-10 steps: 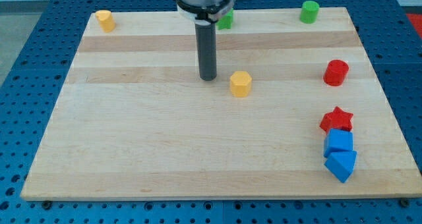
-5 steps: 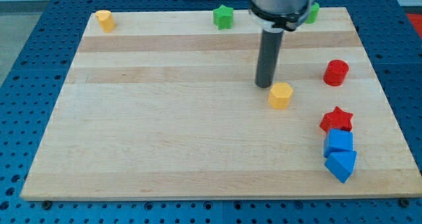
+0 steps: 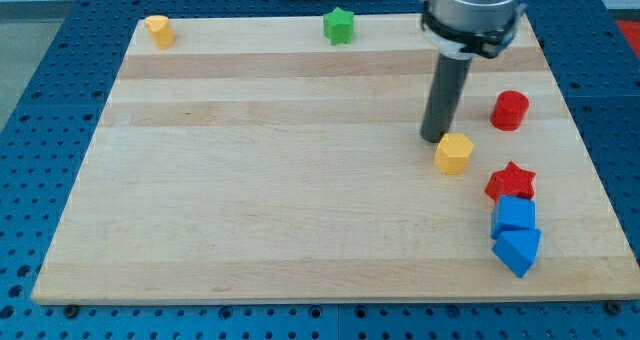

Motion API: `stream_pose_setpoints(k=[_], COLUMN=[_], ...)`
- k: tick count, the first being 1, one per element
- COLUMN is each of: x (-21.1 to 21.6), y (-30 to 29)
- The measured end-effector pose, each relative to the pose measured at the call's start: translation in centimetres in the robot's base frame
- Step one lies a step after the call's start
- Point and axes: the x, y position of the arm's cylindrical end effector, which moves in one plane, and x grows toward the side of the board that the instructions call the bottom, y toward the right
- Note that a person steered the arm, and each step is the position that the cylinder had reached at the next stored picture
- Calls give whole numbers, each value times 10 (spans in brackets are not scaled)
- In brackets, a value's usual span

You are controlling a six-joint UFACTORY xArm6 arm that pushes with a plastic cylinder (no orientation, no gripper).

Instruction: Push the hexagon into the red star

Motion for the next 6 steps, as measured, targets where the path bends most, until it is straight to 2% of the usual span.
stream_pose_setpoints(k=[1, 2, 4, 5, 6], x=[1, 17, 33, 33, 31], y=[-29, -32, 57, 72, 58])
